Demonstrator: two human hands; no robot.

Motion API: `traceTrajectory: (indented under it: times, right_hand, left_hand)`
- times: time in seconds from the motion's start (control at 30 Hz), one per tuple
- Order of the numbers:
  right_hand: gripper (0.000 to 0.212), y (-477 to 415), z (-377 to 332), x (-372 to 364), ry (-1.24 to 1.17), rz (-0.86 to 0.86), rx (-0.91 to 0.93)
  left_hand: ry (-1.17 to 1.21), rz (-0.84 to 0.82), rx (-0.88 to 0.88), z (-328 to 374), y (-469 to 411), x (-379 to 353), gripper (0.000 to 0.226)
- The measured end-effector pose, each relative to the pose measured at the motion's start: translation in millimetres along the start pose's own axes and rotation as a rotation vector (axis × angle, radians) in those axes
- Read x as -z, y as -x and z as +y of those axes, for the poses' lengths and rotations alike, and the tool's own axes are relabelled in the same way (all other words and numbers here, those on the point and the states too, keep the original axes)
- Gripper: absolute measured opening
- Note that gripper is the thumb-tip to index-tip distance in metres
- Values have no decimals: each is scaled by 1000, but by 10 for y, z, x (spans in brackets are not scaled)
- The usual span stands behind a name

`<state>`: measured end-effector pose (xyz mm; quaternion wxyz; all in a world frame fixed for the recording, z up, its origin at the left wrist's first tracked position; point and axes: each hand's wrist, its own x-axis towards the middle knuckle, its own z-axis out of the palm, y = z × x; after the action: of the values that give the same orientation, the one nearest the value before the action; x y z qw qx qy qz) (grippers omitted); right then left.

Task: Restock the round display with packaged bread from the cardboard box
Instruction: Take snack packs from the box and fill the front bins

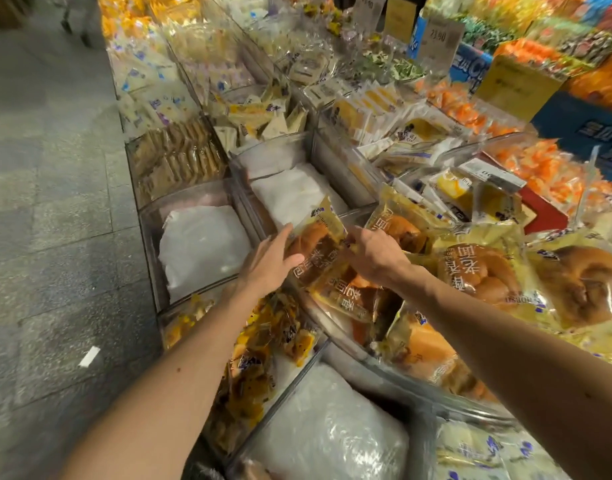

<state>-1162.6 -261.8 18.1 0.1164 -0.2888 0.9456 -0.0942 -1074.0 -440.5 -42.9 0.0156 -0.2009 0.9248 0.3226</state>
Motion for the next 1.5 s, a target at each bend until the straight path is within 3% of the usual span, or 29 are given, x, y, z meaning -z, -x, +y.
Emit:
traceTrajectory:
  times: [0.13,0.27,0.4,0.5,0.63,0.8,0.87,0.97,1.1,1.23,1.33,1.5]
  right_hand:
    - [48,177,15,61,-2,32,9]
    - [45,604,-13,79,-10,277,63]
    - [33,1337,-234,-182,-204,278,372]
    - [26,2067,-606,-608,-412,114,610]
    - [20,3029,-1165,-1383,-427,-240,894]
    - [12,3922,-1838,-2156,-168,-677,1164]
    - [13,4149,-2054,-2417,-87,-747,1191]
    - [17,4413,-2415,-2890,72,-783,1229]
    - [21,4756,-2832,-3575,212,-790,1233]
    - [47,4829,-3042,-4248,285,-897,1097]
    - [68,4814,-3111,-4659,306,-905,1123]
    - [105,4844,-3241,-5150,247,-928,1108]
  left_hand:
    - [75,130,-29,89,207,-42,53]
    - [37,235,30,150,520,126,19]
    - [39,341,94,200,1441,379,23]
    - [126,522,247,43,2516,322,22]
    - [169,738,648,-316,4358,-156,26]
    - [270,638,1229,-912,6379,-1268,26]
    - [337,584,1357,-1191,6874,-1641,26]
    - [396,641,1455,-1566,7319,-2011,18]
    - [480,669,1520,-2110,7568,-2342,47]
    - [752,912,1629,-2676,7496,-2294,91]
    - [953,1052,1631,-3066,7384,-2286,108]
    - [1039,961,1719,-3431,7310,-2497,120]
